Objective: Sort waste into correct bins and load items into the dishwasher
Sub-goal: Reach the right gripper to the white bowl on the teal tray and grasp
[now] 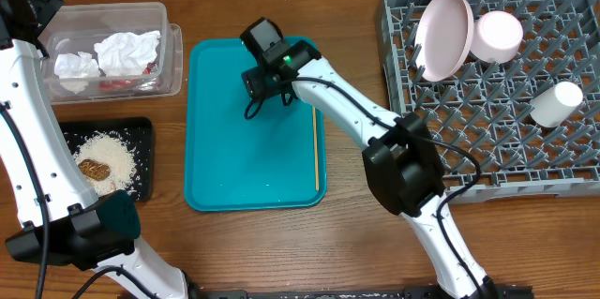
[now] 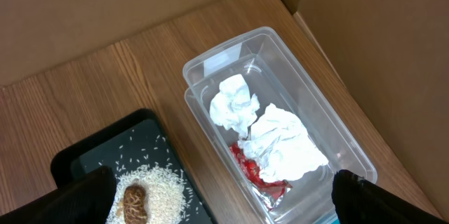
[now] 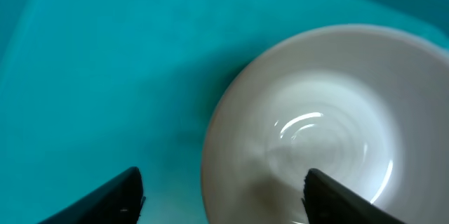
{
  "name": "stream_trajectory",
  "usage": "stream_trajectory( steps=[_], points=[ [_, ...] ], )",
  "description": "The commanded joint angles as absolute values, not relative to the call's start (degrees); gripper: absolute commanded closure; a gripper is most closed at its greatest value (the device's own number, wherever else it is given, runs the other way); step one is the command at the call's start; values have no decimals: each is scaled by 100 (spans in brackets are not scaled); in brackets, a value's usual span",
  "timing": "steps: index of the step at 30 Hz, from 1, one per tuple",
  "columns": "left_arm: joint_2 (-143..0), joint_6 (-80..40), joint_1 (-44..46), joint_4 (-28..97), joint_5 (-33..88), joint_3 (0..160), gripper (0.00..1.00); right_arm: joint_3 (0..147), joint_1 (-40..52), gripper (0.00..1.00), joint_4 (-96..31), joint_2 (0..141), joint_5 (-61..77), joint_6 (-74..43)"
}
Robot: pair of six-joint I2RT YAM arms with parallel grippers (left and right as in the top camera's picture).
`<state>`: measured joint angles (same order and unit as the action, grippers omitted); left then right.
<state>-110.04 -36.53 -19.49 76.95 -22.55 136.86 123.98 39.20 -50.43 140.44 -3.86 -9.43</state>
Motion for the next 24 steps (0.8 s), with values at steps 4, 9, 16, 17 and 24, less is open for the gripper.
stream_trajectory(
  steps=[4,9,16,17,24],
  points=[
    [-11045,-3747,-1894,7688,-2283,13688,0,12416,3944,49,-5207,14029,-548,-895],
    [-11045,-3747,-1894,7688,-2283,13688,0,12414,3966,56,-5542,14029,-375,-897],
    [-11045,-3747,-1894,7688,-2283,13688,0,12416,4121,63,-5581,14029,-379,-1068],
    [-11048,-3747,-1894,7688,-2283,13688,0,12416,4145,67,-5570,14027,-381,-1096],
    [-11045,-3750,-1894,7688,-2283,13688,0,12427,4233,90,-5653,13922,-379,-1114]
  ],
)
